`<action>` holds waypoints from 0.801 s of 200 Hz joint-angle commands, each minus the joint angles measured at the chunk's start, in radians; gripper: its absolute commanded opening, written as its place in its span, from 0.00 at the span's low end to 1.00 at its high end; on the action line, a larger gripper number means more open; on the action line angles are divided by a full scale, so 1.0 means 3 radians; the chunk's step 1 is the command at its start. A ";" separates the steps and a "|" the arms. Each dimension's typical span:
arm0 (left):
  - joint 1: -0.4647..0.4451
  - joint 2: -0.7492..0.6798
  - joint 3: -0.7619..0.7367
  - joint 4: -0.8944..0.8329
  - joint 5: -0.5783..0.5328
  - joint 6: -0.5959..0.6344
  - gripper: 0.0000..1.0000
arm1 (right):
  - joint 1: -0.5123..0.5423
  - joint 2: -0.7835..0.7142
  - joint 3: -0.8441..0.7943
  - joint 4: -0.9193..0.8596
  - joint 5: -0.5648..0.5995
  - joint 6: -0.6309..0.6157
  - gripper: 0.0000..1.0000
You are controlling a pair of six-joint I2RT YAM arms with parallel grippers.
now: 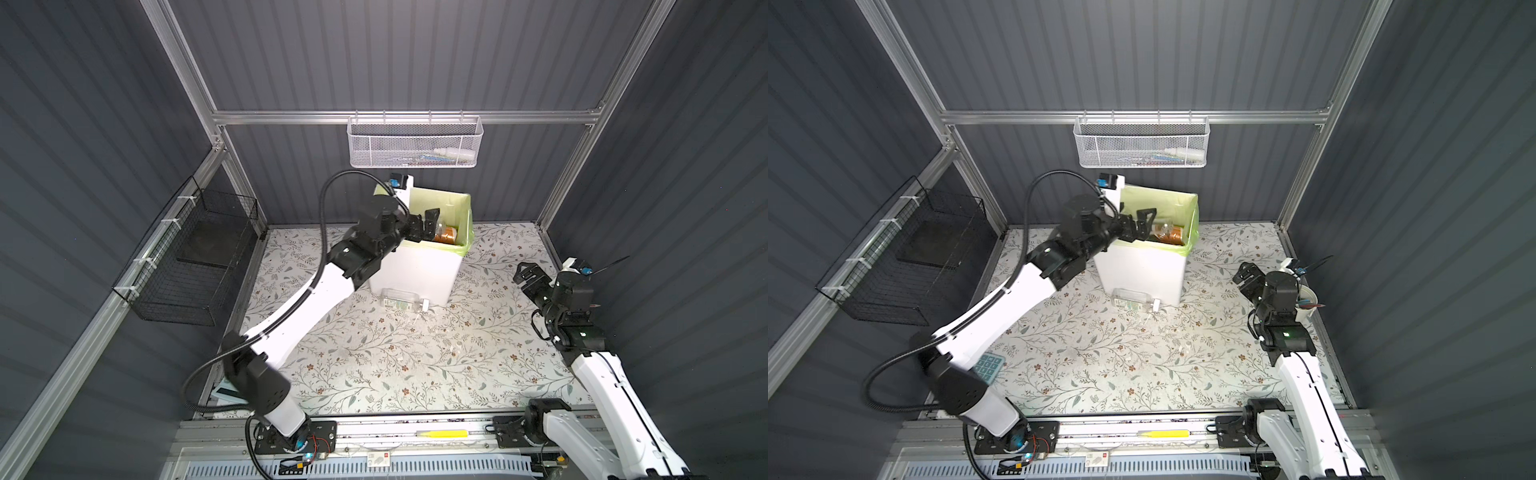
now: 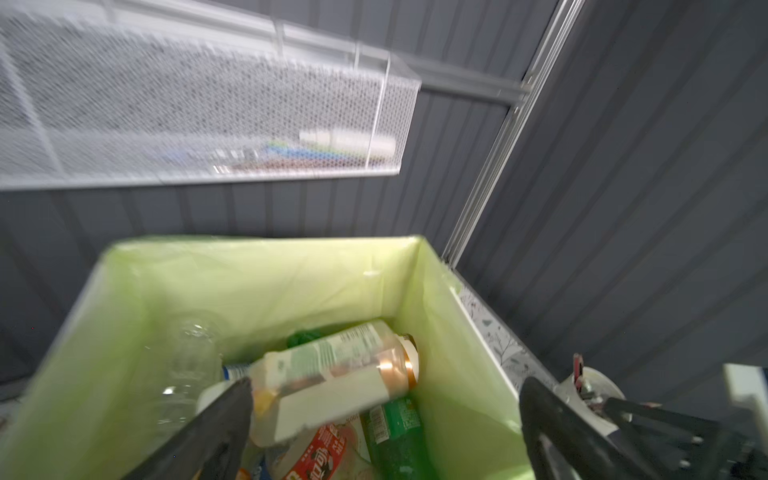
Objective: Throw the plastic bottles in the bin
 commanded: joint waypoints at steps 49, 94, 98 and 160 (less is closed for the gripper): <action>0.0076 -0.0951 -0.0988 -0.0001 -0.1288 0.0034 1.00 | 0.0266 -0.0131 -0.0232 0.0206 -0.0145 -0.0340 0.96; 0.0391 -0.1171 -0.1556 -0.0569 -0.1577 -0.0505 1.00 | 0.1480 -0.0074 -0.0486 0.0533 0.0523 -0.0968 0.93; 0.0438 -0.1190 -0.1607 -0.0613 -0.1553 -0.0566 1.00 | 0.1580 -0.0041 -0.0504 0.0574 0.0556 -0.1003 0.93; 0.0833 -0.1156 -0.2136 -0.0980 -0.1248 -0.1198 1.00 | 0.2469 0.1054 -0.0211 0.1085 0.0621 -0.1783 0.97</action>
